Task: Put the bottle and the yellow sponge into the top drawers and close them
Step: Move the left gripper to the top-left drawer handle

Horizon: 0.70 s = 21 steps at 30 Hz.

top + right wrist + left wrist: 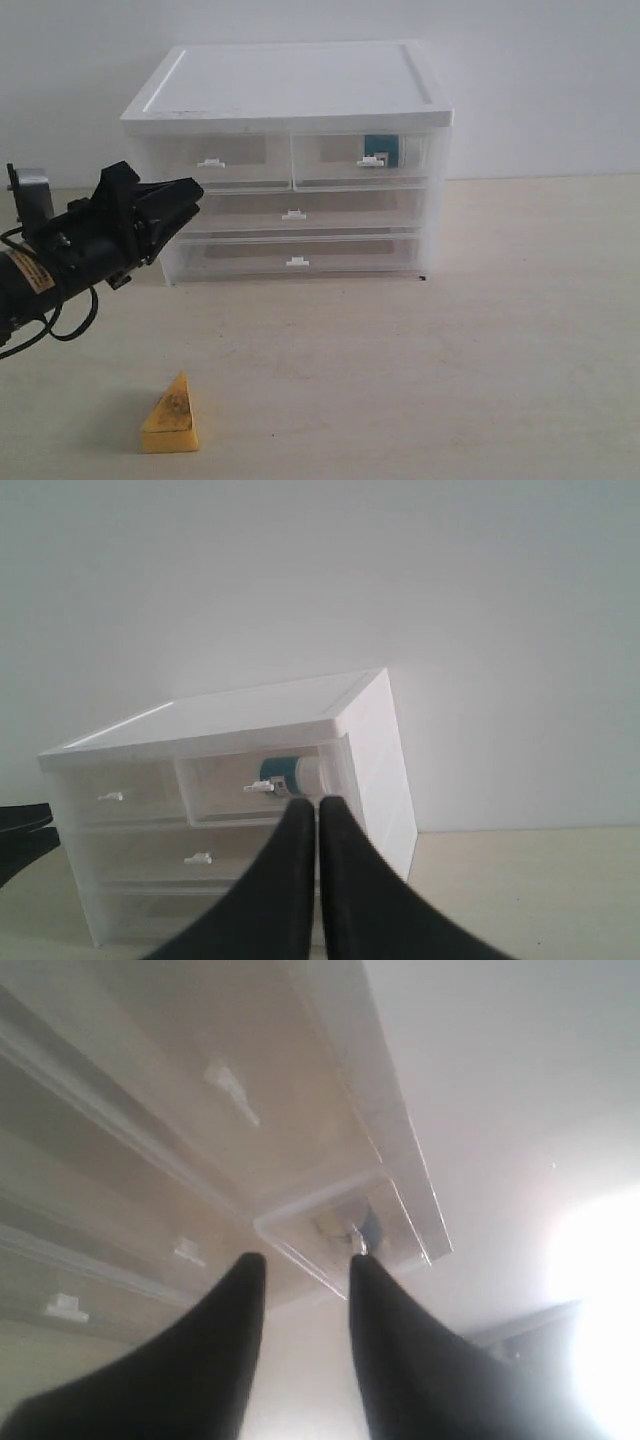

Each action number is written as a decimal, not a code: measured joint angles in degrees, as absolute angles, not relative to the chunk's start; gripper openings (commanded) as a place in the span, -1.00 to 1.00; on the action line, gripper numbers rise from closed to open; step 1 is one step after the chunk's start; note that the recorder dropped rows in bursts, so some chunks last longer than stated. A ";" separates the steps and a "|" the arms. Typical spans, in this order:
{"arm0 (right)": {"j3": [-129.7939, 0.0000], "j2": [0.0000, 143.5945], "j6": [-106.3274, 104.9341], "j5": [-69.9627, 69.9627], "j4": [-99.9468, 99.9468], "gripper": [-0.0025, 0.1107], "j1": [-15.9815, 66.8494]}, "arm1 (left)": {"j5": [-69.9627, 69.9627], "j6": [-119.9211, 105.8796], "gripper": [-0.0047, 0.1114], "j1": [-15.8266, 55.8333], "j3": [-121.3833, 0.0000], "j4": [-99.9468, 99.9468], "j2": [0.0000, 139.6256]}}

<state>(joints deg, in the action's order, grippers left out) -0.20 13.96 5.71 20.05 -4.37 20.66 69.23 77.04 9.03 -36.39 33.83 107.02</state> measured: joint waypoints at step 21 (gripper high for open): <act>-0.20 13.96 5.71 20.05 -4.38 -0.96 20.66 | 69.37 84.75 0.00 10.99 -44.34 26.83 112.98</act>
